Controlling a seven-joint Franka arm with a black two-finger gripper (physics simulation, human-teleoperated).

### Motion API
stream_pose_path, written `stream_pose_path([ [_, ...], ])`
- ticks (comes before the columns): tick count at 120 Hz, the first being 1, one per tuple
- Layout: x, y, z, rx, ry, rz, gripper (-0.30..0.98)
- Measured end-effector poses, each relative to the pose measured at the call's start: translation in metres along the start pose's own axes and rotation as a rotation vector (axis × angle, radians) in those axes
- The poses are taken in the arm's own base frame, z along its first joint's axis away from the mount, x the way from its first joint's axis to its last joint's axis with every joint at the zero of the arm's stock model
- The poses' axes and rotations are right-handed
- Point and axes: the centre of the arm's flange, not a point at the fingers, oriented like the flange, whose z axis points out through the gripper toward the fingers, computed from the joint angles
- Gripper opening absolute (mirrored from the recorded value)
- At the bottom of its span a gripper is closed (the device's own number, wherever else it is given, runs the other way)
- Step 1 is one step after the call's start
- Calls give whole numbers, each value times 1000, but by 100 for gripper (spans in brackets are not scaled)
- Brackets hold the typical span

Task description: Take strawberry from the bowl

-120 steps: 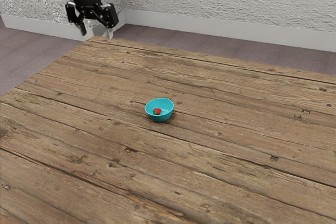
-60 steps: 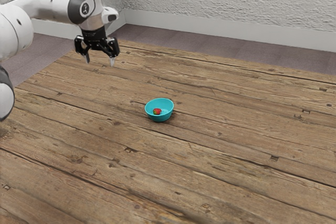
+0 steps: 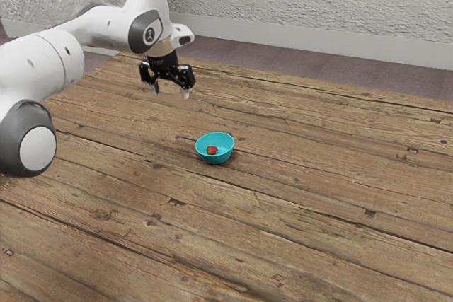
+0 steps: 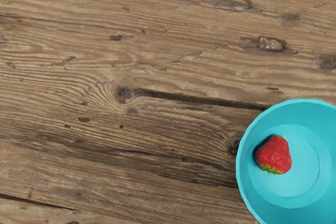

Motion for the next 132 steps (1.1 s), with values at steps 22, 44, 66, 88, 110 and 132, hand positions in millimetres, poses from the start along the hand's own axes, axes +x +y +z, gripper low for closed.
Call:
stream_pose_path([
  [22,18,17,38,-62,19,55,69],
  [44,11,43,62,-150,-15,91,69],
  [66,-3,66,88,-145,-69,136,65],
  [88,-2,73,110,-83,-63,207,59],
  [110,8,74,136,-71,-38,251,57],
  [132,8,91,138,-73,-19,305,57],
])
